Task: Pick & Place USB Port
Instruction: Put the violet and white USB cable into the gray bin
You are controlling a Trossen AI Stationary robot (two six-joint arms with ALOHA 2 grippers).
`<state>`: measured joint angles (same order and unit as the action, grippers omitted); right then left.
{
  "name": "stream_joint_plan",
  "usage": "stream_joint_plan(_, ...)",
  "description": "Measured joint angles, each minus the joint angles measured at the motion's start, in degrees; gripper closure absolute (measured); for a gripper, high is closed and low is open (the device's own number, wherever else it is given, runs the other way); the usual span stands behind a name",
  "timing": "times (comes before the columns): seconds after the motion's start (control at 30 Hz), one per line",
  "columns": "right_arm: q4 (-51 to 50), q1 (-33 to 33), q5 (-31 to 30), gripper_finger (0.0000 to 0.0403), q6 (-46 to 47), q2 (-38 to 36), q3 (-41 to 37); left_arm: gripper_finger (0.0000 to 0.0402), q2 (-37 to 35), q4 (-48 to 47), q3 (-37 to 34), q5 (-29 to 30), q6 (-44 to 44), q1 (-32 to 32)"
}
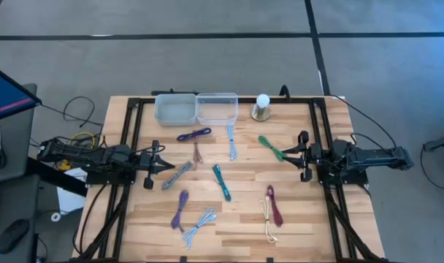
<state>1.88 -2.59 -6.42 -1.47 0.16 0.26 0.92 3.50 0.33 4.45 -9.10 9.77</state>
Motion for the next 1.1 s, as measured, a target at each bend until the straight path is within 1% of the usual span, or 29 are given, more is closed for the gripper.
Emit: stream_joint_plan(1.1, 0.3, 0.0, 0.0, 0.0305, 0.0, 0.0, 0.0, 0.0395, 0.0, 0.9, 0.0, 0.0, 0.3, 0.0)
